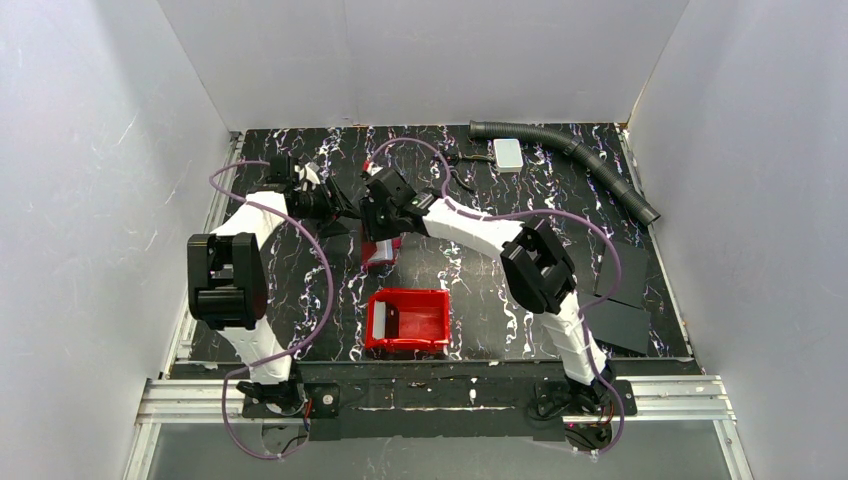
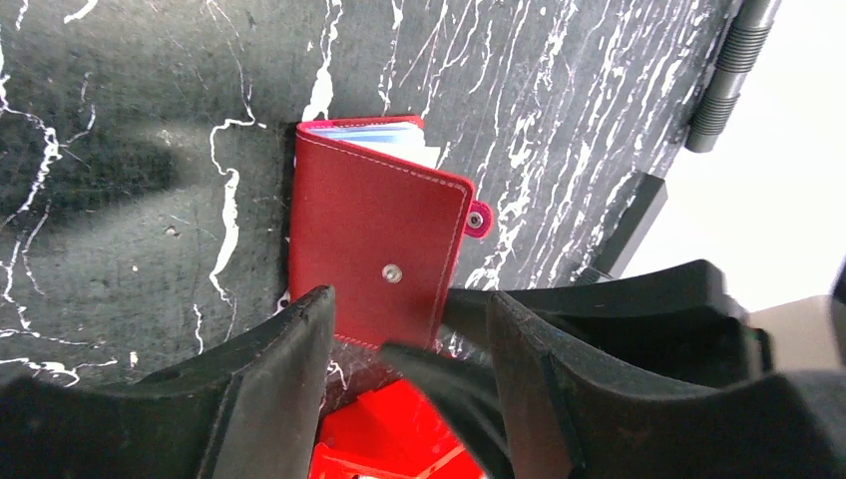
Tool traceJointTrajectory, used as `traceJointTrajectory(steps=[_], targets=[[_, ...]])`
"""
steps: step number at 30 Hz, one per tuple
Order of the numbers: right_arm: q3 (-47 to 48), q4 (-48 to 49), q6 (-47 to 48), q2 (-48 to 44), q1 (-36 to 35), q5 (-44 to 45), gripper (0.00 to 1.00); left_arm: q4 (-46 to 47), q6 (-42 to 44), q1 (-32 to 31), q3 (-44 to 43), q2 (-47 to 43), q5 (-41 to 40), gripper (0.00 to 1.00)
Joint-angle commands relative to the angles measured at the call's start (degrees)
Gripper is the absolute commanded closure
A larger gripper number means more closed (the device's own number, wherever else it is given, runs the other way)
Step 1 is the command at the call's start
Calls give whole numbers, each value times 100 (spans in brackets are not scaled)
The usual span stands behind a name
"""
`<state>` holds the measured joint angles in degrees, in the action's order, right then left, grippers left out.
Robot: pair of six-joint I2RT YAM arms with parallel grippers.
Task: Put the credit cards into the card holder
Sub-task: Open the card holder at the center of the board.
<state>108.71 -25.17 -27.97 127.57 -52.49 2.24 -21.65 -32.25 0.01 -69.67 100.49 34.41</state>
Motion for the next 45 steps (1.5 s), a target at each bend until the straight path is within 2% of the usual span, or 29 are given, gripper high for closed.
traceJointTrajectory(steps=[1,3,6,8,9,11,16,19,27,30,36,45], targets=[[-639,1935,-620,-57,67,-1888,56,264,-256,227,194,-110,447,44],[-772,2271,-739,-104,80,-2021,56,234,-207,227,191,-147,397,42],[-647,2338,-793,42,81,-2256,56,175,-107,206,145,-42,413,32],[-826,2601,-824,-20,81,-2313,51,127,-96,160,104,86,446,30],[-997,2801,-844,-112,81,-2333,47,126,-114,149,113,94,452,31],[-1063,2878,-895,-136,102,-2315,47,88,-91,148,109,72,386,35],[-1172,3012,-1076,-114,177,-2377,48,-442,184,124,-84,202,-229,47],[-1193,3009,-1105,-101,210,-2402,49,-628,273,97,-166,422,-335,56],[-1449,2350,-744,-606,427,-2117,49,-872,439,87,-265,645,-514,74],[-1589,1915,-584,-764,591,-2046,48,-871,455,84,-264,643,-541,78],[-1893,1886,-479,-985,804,-2032,40,-946,496,87,-305,788,-638,87],[-1713,2036,-636,-597,863,-2319,39,-965,501,82,-330,964,-621,94]])
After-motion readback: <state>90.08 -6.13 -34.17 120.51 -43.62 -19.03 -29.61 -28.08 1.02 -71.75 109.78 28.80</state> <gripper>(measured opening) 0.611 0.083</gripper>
